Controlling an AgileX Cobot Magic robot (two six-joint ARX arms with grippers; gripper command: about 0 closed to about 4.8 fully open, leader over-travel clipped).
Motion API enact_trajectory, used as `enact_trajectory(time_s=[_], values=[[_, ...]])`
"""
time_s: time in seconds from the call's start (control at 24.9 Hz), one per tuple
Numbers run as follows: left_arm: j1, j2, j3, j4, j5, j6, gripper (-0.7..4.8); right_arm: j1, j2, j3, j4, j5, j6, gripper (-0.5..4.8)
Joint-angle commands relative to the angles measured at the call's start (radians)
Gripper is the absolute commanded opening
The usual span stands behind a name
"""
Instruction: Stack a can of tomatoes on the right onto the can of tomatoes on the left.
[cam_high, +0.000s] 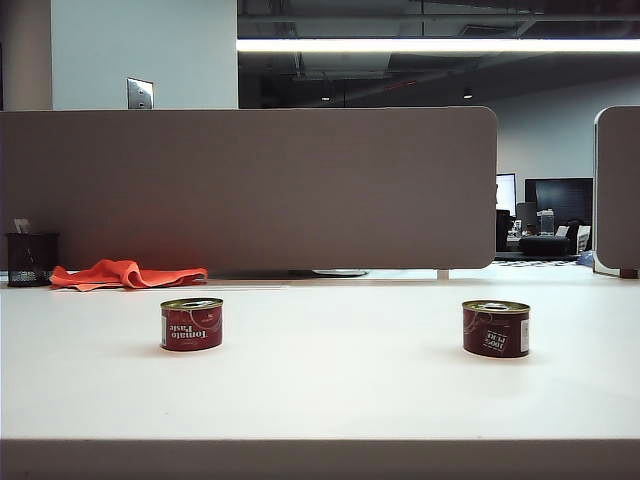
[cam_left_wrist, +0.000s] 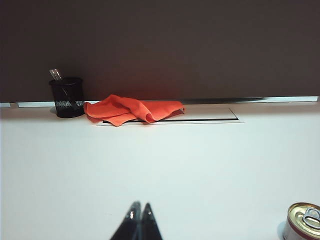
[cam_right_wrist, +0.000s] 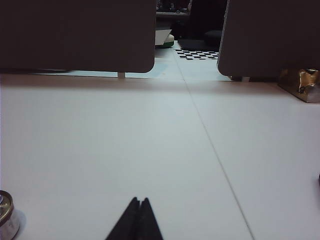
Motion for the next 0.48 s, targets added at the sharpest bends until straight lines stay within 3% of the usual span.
enact_trajectory(time_s=[0.04,0.32,0.48], values=[[0.001,0.000,0.000,-0.006,0.004,-0.008,-0.05,0.000,-0.002,-0.004,0.023,-0.002,0.007,-0.05],[0.001,0.000,0.000,-0.021,0.003,-0.019,-0.05,0.000,-0.002,-0.004,0.027,-0.028,0.006,-0.05],[0.001,0.000,0.006,-0.023,0.037,-0.125,-0.05,0.000,-0.002,-0.002,0.069,-0.028,0.010,-0.05]])
